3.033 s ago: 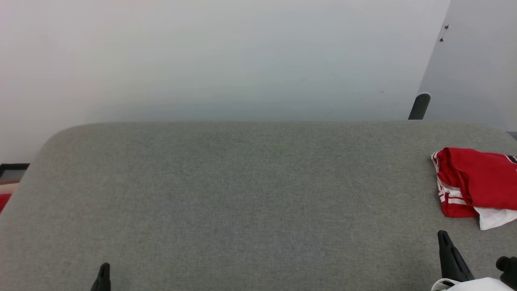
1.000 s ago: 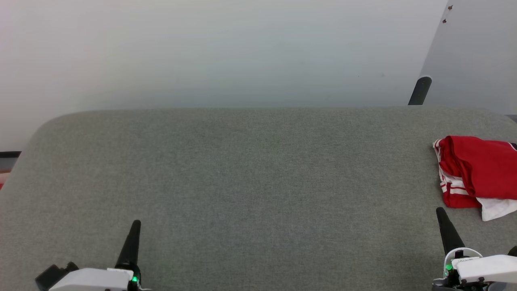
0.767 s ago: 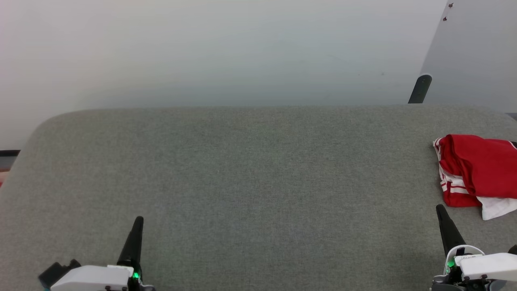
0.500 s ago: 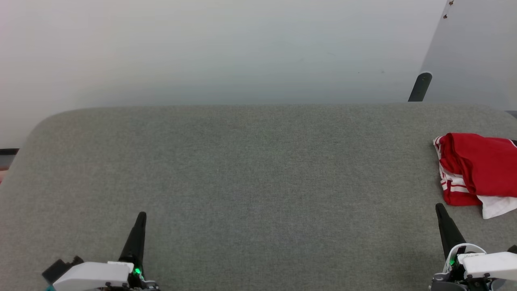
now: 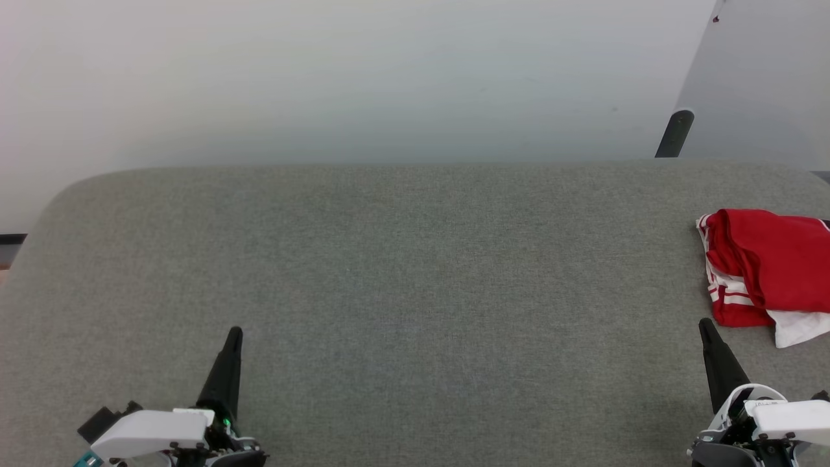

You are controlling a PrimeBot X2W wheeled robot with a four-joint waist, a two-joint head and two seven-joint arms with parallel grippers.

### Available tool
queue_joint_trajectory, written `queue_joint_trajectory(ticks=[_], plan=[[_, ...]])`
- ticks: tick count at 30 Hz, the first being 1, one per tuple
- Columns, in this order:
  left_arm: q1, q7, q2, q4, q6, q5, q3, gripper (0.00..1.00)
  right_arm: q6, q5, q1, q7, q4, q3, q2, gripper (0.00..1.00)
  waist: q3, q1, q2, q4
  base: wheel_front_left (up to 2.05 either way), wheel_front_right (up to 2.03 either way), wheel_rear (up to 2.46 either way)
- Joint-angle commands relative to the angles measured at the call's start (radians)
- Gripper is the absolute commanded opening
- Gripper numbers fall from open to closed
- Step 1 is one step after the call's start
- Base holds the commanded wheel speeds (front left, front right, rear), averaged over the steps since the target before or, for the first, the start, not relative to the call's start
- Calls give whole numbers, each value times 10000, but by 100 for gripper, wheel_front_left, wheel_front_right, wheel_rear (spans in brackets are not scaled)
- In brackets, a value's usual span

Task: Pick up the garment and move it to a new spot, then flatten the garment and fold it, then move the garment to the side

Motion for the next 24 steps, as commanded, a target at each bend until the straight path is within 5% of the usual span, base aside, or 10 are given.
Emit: queue_joint_trajectory(ticks=[1, 24], plan=[[-136, 43, -32, 2, -90, -133, 36, 0, -3, 184, -152, 65, -1, -25, 33, 0, 9, -1, 0, -2, 0, 0, 0], [-236, 157, -115, 19, -94, -434, 49, 0, -3, 642, -169, 152, 29, -32, 46, 0, 68, -1, 0, -14, 0, 0, 0]])
